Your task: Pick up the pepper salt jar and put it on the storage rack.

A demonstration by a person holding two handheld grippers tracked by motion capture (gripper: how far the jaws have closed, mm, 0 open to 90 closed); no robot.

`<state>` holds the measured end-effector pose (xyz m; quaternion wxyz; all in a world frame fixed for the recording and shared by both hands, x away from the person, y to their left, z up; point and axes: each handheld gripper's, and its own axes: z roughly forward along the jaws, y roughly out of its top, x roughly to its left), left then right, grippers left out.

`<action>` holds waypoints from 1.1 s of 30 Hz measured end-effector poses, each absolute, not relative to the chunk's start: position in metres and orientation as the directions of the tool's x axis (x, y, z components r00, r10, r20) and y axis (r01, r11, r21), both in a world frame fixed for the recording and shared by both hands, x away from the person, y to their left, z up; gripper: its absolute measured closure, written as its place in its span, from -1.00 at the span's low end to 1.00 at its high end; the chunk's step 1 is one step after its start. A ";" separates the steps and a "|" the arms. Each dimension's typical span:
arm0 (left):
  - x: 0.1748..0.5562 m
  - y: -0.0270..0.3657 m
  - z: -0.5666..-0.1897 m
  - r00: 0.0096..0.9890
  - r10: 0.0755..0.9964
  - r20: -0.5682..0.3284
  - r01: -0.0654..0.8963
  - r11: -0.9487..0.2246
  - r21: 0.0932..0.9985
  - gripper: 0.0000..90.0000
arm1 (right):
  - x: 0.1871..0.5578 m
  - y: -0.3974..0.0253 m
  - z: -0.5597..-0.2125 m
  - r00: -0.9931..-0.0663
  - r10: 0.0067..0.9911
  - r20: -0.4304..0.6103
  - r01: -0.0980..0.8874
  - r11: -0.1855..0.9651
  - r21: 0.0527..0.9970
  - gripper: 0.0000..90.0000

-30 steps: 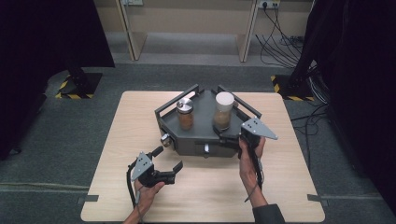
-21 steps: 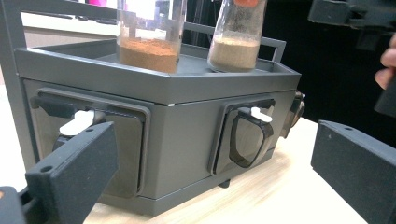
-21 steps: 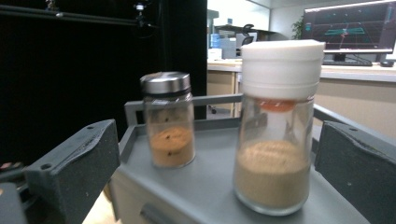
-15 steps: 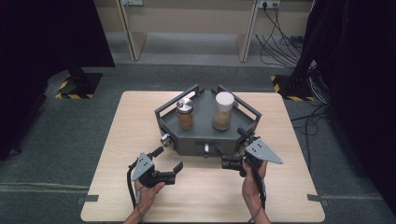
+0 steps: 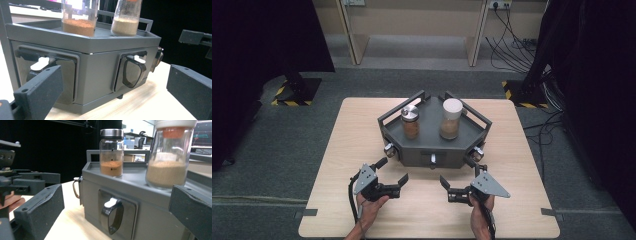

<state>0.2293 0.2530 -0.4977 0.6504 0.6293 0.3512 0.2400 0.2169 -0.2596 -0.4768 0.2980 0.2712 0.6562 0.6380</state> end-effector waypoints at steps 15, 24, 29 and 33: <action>0.228 0.253 -0.497 0.644 0.750 -0.151 0.127 0.090 0.988 -0.99 | 0.209 -0.266 -0.510 -0.676 0.736 -0.036 -0.012 0.038 0.999 -0.99; 0.230 0.253 -0.499 0.641 0.751 -0.159 0.136 0.093 0.986 -1.00 | 0.210 -0.269 -0.514 -0.671 0.741 -0.022 -0.019 0.012 1.000 -0.99; 0.230 0.252 -0.499 0.642 0.750 -0.157 0.135 0.091 0.987 -0.99 | 0.209 -0.269 -0.514 -0.666 0.746 -0.015 -0.022 0.000 1.000 -0.99; 0.230 0.252 -0.500 0.642 0.751 -0.154 0.135 0.087 0.987 -0.99 | 0.208 -0.271 -0.513 -0.660 0.751 -0.009 -0.026 -0.010 1.000 -0.99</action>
